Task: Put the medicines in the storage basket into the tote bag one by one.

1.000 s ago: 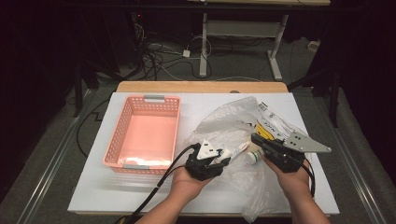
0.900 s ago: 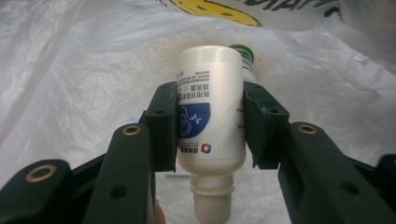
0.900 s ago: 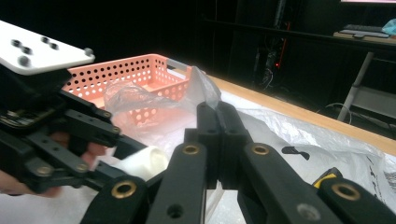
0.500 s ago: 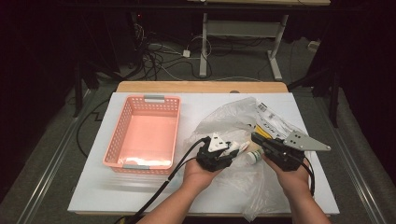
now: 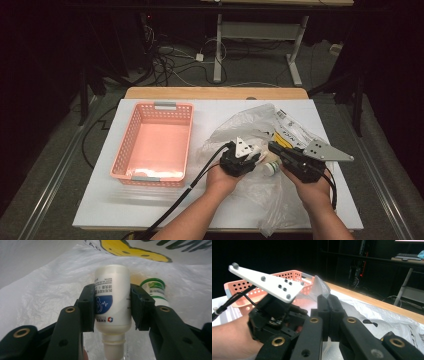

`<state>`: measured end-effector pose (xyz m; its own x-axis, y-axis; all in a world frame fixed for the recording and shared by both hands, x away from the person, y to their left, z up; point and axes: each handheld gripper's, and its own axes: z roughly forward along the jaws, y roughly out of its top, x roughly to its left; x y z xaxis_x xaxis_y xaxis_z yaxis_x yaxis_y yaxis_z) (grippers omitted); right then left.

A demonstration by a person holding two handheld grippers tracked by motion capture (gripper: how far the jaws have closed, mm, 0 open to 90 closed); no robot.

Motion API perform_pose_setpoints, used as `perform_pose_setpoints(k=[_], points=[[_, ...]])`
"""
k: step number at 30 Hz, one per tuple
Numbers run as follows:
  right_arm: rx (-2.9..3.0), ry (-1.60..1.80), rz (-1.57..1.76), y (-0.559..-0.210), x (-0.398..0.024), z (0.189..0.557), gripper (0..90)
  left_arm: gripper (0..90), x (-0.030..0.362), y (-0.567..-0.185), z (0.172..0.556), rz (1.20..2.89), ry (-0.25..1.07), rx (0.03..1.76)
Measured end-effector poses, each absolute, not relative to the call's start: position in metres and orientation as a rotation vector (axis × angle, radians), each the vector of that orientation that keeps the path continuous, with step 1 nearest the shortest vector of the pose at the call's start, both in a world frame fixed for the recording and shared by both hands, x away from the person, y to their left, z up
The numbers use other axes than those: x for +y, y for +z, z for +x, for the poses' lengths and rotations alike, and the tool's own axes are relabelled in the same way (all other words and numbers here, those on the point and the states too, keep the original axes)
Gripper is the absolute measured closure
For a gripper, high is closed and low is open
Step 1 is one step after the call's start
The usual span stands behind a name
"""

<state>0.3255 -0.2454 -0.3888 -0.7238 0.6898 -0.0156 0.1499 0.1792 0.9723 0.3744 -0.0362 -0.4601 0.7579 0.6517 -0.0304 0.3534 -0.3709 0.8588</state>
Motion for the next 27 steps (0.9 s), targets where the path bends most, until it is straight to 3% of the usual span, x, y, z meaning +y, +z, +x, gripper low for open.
perform_pose_setpoints(k=[24,27], points=[[2.021,1.569,0.795,-0.393,-0.245,0.328,90.0,57.4,-0.047,-0.479,0.399,2.030,0.380,0.858],[2.022,1.570,0.798,-0.393,-0.245,0.327,90.0,51.0,-0.046,-0.477,0.399,2.026,0.373,0.864]])
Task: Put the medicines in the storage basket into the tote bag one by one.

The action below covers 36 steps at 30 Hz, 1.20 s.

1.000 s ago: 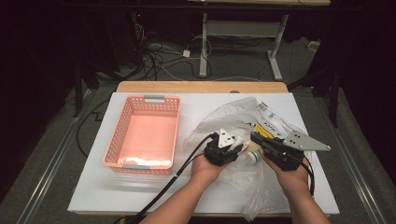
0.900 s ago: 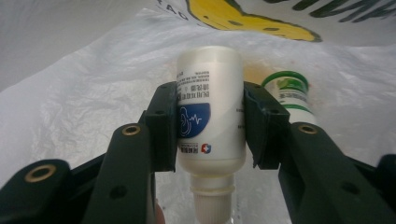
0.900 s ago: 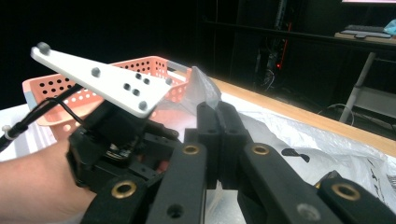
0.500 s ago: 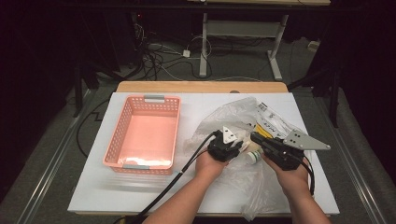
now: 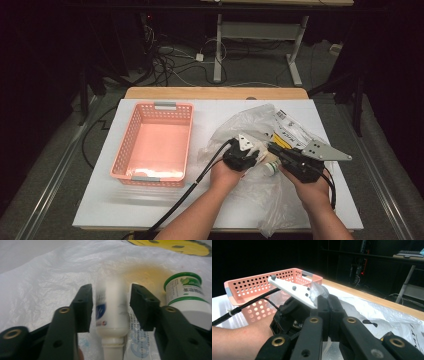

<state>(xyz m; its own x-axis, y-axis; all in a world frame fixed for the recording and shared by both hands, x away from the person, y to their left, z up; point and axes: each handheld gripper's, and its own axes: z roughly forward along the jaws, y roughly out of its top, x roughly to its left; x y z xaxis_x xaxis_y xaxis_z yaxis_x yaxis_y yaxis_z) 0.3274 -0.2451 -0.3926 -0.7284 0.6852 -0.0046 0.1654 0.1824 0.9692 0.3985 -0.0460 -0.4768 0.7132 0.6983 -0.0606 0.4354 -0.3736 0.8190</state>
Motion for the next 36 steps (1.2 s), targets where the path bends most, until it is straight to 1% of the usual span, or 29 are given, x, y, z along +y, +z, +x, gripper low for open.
perform_pose_setpoints(k=[2,4,12,13,16,18,21,23,26,28,30,34,36], points=[[2.021,1.569,0.797,-0.393,-0.245,0.327,90.0,45.4,-0.044,-0.473,0.397,2.023,0.382,0.868],[2.020,1.568,0.792,-0.393,-0.246,0.327,90.0,42.8,-0.041,-0.468,0.393,2.026,0.376,0.856],[2.021,1.562,0.799,-0.393,-0.248,0.326,90.0,42.3,-0.025,-0.460,0.361,2.023,0.335,0.753],[2.021,1.560,0.799,-0.393,-0.247,0.326,90.0,38.7,-0.023,-0.460,0.358,2.023,0.326,0.750],[2.021,1.558,0.789,-0.393,-0.247,0.325,90.0,34.8,-0.015,-0.463,0.348,2.014,0.287,0.749],[2.023,1.554,0.792,-0.393,-0.248,0.324,90.0,33.0,-0.009,-0.465,0.342,2.021,0.286,0.750],[2.022,1.549,0.788,-0.392,-0.248,0.323,90.0,27.8,0.001,-0.468,0.334,2.047,0.258,0.755],[2.020,1.552,0.794,-0.392,-0.249,0.323,90.0,22.5,0.009,-0.469,0.328,2.077,0.252,0.755],[2.021,1.547,0.791,-0.393,-0.250,0.323,90.0,20.5,0.020,-0.470,0.318,2.109,0.250,0.749],[2.025,1.544,0.797,-0.394,-0.249,0.322,90.0,13.4,0.026,-0.469,0.312,2.132,0.245,0.743],[2.029,1.539,0.797,-0.395,-0.249,0.322,90.0,13.2,0.032,-0.469,0.306,2.128,0.247,0.734],[2.033,1.529,0.806,-0.396,-0.249,0.322,90.0,0.0,0.038,-0.474,0.302,2.131,0.261,0.759],[2.033,1.523,0.799,-0.397,-0.250,0.322,90.0,0.0,0.041,-0.478,0.300,2.148,0.247,0.769]])
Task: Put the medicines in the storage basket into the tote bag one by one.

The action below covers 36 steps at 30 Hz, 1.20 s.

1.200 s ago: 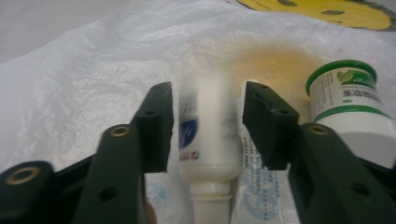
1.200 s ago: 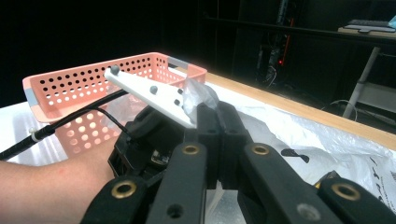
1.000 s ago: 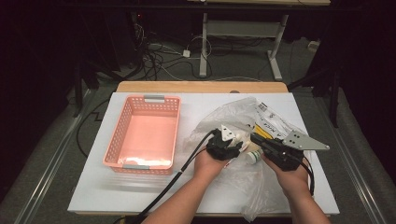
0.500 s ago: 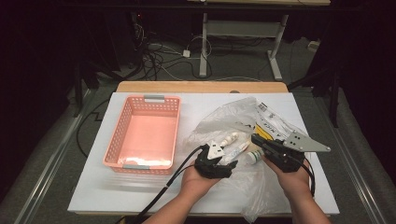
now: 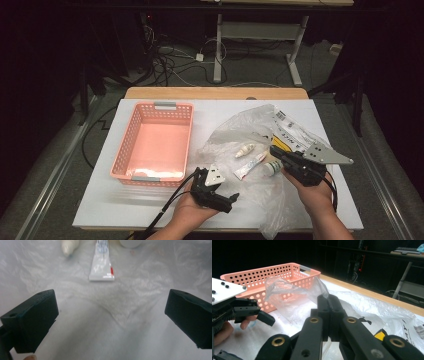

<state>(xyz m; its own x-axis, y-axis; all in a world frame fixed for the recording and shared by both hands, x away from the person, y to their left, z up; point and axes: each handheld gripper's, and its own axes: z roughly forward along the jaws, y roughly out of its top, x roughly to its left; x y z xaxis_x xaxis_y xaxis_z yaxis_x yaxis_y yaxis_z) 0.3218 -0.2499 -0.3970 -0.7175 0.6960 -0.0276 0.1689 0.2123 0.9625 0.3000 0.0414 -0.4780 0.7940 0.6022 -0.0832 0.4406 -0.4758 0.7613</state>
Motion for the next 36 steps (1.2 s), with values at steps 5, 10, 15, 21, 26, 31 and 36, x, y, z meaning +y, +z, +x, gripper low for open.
perform_pose_setpoints(k=[5,10,15,21,26,31,36], points=[[2.040,1.519,0.811,-0.398,-0.251,0.320,90.0,1.0,0.041,-0.485,0.305,2.225,0.202,0.789],[2.040,1.516,0.803,-0.398,-0.250,0.321,90.0,13.0,0.032,-0.487,0.311,2.263,0.174,0.792],[2.042,1.510,0.813,-0.400,-0.251,0.321,90.0,28.2,0.018,-0.487,0.311,2.276,0.216,0.784],[2.022,1.515,0.822,-0.397,-0.254,0.316,90.0,55.2,0.015,-0.486,0.304,2.272,0.203,0.726],[2.020,1.512,0.839,-0.397,-0.255,0.316,90.0,70.7,0.014,-0.487,0.302,2.271,0.185,0.701],[2.031,1.500,0.828,-0.399,-0.252,0.317,90.0,88.1,0.018,-0.487,0.307,2.245,0.130,0.736],[2.040,1.498,0.829,-0.401,-0.252,0.314,90.0,88.4,0.020,-0.487,0.308,2.230,0.109,0.745]])
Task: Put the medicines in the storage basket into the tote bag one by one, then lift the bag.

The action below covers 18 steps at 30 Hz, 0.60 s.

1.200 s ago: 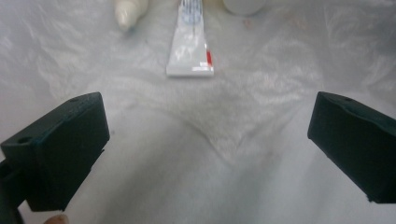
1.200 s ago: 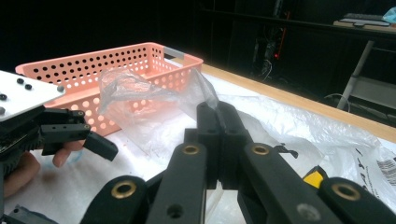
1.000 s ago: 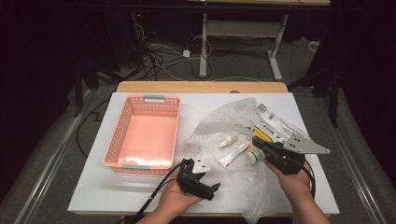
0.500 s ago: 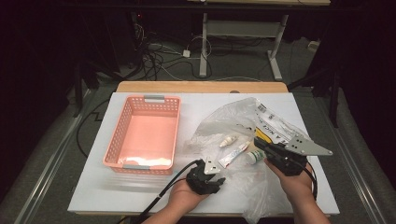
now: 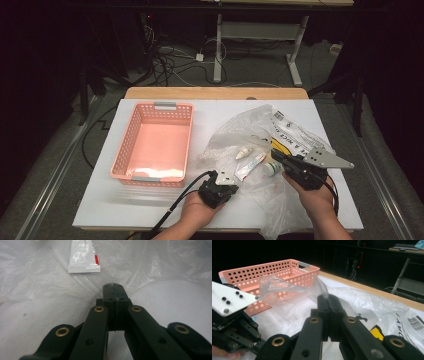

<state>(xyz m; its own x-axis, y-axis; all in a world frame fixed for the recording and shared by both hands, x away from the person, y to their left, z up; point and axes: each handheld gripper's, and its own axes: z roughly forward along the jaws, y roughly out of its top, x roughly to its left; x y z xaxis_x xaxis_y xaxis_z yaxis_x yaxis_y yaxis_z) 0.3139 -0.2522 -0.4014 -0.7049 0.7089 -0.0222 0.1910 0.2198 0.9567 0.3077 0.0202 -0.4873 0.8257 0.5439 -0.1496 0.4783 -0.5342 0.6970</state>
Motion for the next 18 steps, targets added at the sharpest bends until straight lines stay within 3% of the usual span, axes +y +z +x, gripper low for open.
perform_pose_setpoints(k=[18], points=[[2.011,1.516,0.824,-0.396,-0.258,0.314,90.0,88.4,0.045,-0.479,0.297,1.974,0.248,0.706]])
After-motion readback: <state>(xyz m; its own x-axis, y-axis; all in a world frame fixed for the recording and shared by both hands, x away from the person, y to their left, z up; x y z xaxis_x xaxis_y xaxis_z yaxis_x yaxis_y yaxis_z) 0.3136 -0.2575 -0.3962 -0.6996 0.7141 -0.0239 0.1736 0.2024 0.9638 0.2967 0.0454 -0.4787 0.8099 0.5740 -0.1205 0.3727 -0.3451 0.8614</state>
